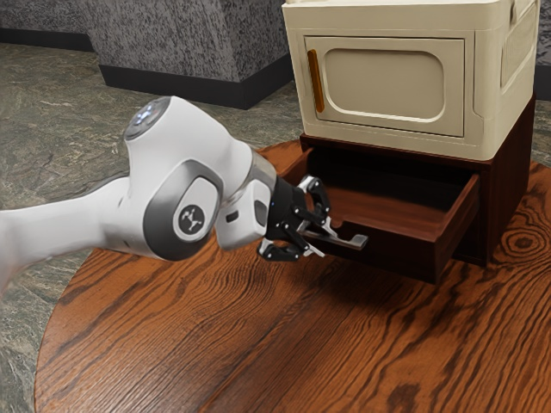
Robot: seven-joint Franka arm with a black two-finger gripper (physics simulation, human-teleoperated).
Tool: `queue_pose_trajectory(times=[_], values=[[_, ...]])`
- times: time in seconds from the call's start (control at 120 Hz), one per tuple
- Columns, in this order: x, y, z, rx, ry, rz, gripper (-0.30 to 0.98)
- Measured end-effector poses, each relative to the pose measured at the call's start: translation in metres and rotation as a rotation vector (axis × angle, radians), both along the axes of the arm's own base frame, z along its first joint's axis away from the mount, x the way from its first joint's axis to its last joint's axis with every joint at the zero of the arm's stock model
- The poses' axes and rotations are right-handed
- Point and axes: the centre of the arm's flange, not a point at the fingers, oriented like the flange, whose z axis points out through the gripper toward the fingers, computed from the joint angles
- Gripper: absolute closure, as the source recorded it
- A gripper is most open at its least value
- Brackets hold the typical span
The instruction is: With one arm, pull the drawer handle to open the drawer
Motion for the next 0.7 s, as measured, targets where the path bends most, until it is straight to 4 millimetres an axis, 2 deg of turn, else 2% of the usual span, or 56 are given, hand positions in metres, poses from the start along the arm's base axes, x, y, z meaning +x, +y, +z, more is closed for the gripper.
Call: queue_pose_trajectory(times=[0.1,0.2,0.25,0.342,0.383,0.508,0.7], values=[[-0.010,-0.002,0.023,-0.015,-0.036,-0.009,0.49],[-0.023,0.004,0.057,-0.036,-0.056,-0.016,0.47],[-0.021,0.021,0.085,-0.034,-0.047,-0.003,0.46],[-0.029,0.072,0.152,0.055,-0.003,0.065,0.41],[-0.035,0.088,0.169,0.108,0.042,0.102,0.35],[-0.051,0.127,0.164,0.170,0.228,0.246,0.19],[-0.060,0.140,0.149,0.099,0.393,0.416,0.08]])
